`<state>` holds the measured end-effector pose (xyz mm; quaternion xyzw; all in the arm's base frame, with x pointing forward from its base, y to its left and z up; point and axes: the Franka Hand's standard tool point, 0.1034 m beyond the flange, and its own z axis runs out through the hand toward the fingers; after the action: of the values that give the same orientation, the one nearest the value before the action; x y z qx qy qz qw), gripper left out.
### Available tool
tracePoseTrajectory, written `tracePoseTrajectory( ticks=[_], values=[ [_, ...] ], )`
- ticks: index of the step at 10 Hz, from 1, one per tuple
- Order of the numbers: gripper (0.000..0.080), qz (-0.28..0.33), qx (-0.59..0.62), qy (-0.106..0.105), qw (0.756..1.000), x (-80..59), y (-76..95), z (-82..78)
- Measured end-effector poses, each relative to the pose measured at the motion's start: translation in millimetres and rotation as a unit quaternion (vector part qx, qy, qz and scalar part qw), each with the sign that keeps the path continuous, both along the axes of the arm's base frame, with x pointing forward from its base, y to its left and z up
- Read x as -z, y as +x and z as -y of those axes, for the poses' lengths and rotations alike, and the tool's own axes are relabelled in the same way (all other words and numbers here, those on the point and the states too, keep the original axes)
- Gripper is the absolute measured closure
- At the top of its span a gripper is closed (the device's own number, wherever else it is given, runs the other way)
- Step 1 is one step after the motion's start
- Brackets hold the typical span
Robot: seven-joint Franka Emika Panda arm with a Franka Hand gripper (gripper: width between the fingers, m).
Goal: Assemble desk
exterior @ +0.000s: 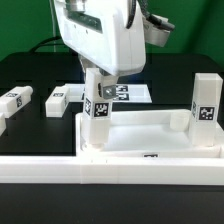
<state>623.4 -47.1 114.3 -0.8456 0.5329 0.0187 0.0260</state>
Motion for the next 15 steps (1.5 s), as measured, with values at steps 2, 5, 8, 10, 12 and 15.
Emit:
tracePoseTrajectory(
  ticks=[2,5,8,10,12,15],
  values=[
    [0.0165,-0.001,-0.069,0.001,0.998,-2.9,2.6,-1.9],
    [0.0151,0.006,-0.183,0.003,0.983,-1.7,1.8,-2.0],
    [0.015,0.008,-0.351,-0.006,0.936,0.2,0.4,2.5],
    [0.015,0.01,-0.461,-0.008,0.887,1.1,0.0,4.1],
    [0.015,0.015,-0.54,-0.008,0.842,2.2,0.5,3.4],
    [0.015,0.014,-0.651,-0.011,0.759,1.9,1.0,5.4]
  ],
)
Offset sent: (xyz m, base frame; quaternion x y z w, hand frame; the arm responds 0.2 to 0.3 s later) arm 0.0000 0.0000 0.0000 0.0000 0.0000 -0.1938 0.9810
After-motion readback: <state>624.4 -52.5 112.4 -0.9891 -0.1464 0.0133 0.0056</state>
